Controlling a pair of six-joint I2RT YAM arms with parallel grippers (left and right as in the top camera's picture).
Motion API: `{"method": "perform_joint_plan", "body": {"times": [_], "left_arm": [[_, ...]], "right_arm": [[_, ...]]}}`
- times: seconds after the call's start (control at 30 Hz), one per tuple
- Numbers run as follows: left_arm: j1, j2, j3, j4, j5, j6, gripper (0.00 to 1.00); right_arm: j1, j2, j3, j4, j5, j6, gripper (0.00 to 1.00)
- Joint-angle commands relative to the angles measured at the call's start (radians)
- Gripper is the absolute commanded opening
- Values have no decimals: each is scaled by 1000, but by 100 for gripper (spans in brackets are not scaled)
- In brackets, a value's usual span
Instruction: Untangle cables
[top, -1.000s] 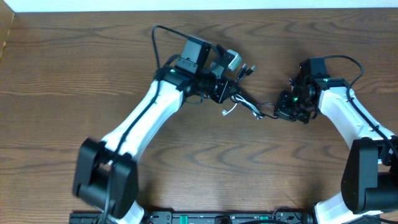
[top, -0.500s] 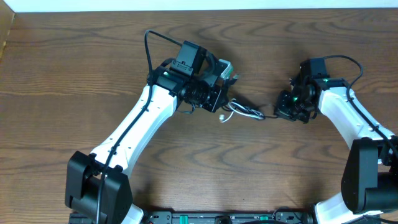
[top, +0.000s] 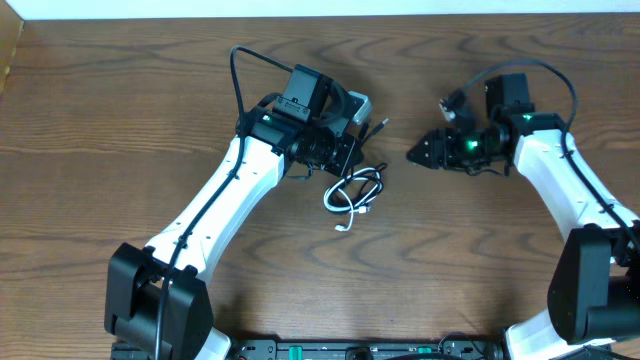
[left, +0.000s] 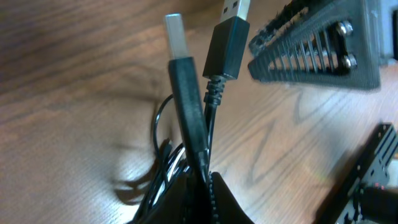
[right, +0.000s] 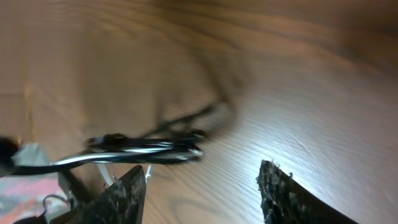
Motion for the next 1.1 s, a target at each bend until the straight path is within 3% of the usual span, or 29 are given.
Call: {"method": "perform_joint_plan", "body": {"times": [0.0,0.1,0.23,0.33,0.4,0.63,0.7,0.77,0.83,0.93,1.07], "left_arm": [[0,-2,-3,35,-5,-78,7],[0,-2,-3,74,-5,-163,7],[-1,-1,-3,91,-8,-234,8],[-3,8,-4,90,-76,-311,8],[-14,28,-4,94,-125,-353,7],[-119,147,-4,157,-131,-328,9],[-161,182,-4,178,-154,-323,17],[-194,203,-4,194,-159,-293,34],[-235,204,-2,209,-171,-259,60],[-275,188,19,203,-213,-216,78],[-278,158,39,173,-220,-202,80]], "right_arm": [[49,-16,18,23,-100,-47,54],[74,-16,18,40,-95,-7,54],[74,-16,18,38,41,169,55],[50,-16,18,22,145,336,64],[18,-16,18,24,143,347,64],[-89,-16,18,-5,153,327,70],[-120,-16,18,-11,158,307,72],[-153,-16,18,-18,161,296,75],[-204,-16,18,-27,160,275,79],[-266,-16,18,-42,160,256,80],[-299,-16,18,-52,161,246,80]]}}
